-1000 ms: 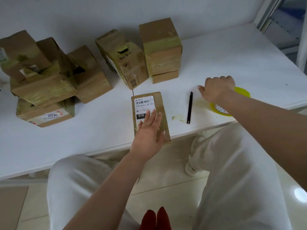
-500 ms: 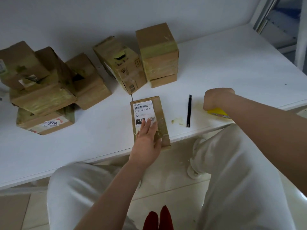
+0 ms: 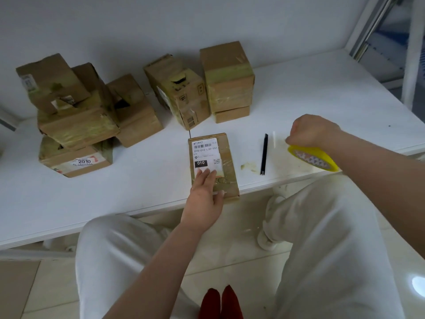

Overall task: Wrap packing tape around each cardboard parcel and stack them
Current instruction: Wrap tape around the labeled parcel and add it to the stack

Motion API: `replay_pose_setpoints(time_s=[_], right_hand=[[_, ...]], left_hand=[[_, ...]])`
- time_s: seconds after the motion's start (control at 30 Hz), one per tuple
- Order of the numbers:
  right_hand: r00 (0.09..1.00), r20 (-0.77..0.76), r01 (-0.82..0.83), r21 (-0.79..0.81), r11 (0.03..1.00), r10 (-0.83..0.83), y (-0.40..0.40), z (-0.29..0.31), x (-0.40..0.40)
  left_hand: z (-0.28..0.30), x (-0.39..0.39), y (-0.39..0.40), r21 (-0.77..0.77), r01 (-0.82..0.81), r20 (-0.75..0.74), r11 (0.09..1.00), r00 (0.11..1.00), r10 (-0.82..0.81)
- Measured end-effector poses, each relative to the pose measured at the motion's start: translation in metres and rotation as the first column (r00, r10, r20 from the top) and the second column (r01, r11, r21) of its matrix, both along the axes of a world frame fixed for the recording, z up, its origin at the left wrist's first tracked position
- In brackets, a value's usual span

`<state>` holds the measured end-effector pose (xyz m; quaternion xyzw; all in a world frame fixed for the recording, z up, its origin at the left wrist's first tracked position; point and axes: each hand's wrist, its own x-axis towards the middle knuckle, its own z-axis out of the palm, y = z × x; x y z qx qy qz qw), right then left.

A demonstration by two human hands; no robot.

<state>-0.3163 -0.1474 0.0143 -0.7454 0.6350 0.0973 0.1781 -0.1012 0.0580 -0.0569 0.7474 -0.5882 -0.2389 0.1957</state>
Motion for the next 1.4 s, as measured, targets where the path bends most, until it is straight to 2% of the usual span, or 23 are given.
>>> replay_pose_setpoints(time_s=[0.07,0.13,0.2,0.27,0.3,0.33,0.43,0.5,0.57,0.7,0.8,0.87,0.93,1.03,1.2,1.4], right_hand=[[0.992,0.114,-0.059,0.113,0.992,0.046,0.004,0.026,-0.005],[0.965,0.261,-0.095,0.293,0.951,0.016,0.014,0.047,-0.008],[0.944,0.329,-0.155,0.406,0.901,0.014,0.026,0.059,-0.003],[0.929,0.368,-0.205,0.441,0.874,0.032,0.036,0.062,0.008],[0.924,0.381,-0.227,0.453,0.862,0.044,0.042,0.062,0.014],[0.919,0.390,-0.249,0.468,0.848,0.054,0.047,0.061,0.021],[0.908,0.408,-0.316,0.506,0.803,0.100,0.059,0.053,0.038],[0.905,0.406,-0.342,0.519,0.783,0.126,0.064,0.047,0.045],[0.905,0.391,-0.366,0.518,0.773,0.166,0.067,0.041,0.050],[0.916,0.316,-0.387,0.543,0.745,0.245,0.069,0.029,0.053],[0.919,0.331,-0.380,0.608,0.697,0.212,0.068,0.021,0.050],[0.918,0.333,-0.384,0.603,0.699,0.217,0.065,0.019,0.049],[0.928,0.309,-0.352,0.547,0.760,0.207,0.063,0.015,0.052],[0.937,0.286,-0.308,0.406,0.860,0.201,0.060,0.008,0.065],[0.919,0.318,-0.332,0.301,0.894,0.234,0.058,-0.005,0.090],[0.932,0.214,-0.348,0.294,0.890,0.293,0.053,-0.012,0.108]], left_hand=[[0.006,-0.004,0.000,-0.035,-0.047,-0.064,0.998,0.997,0.045],[0.013,-0.008,-0.001,-0.053,-0.164,-0.228,0.985,0.962,0.148],[0.021,-0.011,-0.003,-0.002,-0.301,-0.469,0.954,0.843,0.265],[0.032,-0.015,-0.002,0.094,-0.389,-0.673,0.916,0.654,0.347],[0.039,-0.017,-0.001,0.150,-0.403,-0.727,0.903,0.574,0.377],[0.046,-0.018,0.001,0.204,-0.394,-0.746,0.896,0.530,0.403],[0.053,-0.020,0.003,0.327,-0.290,-0.767,0.899,0.474,0.432],[0.051,-0.019,0.004,0.340,-0.246,-0.773,0.908,0.477,0.418],[0.044,-0.017,0.006,0.303,-0.242,-0.748,0.922,0.539,0.388],[0.027,-0.009,0.013,0.275,-0.300,-0.700,0.914,0.589,0.404],[0.021,-0.006,0.015,0.306,-0.292,-0.651,0.906,0.630,0.423],[0.020,-0.002,0.010,0.276,-0.313,-0.606,0.909,0.678,0.417],[0.018,0.004,0.000,0.200,-0.342,-0.484,0.918,0.781,0.396],[0.015,0.011,-0.018,0.124,-0.377,-0.187,0.918,0.900,0.395],[0.016,0.017,-0.039,0.198,-0.383,0.094,0.902,0.924,0.372],[0.007,0.013,-0.050,0.285,-0.331,0.312,0.900,0.919,0.240]])
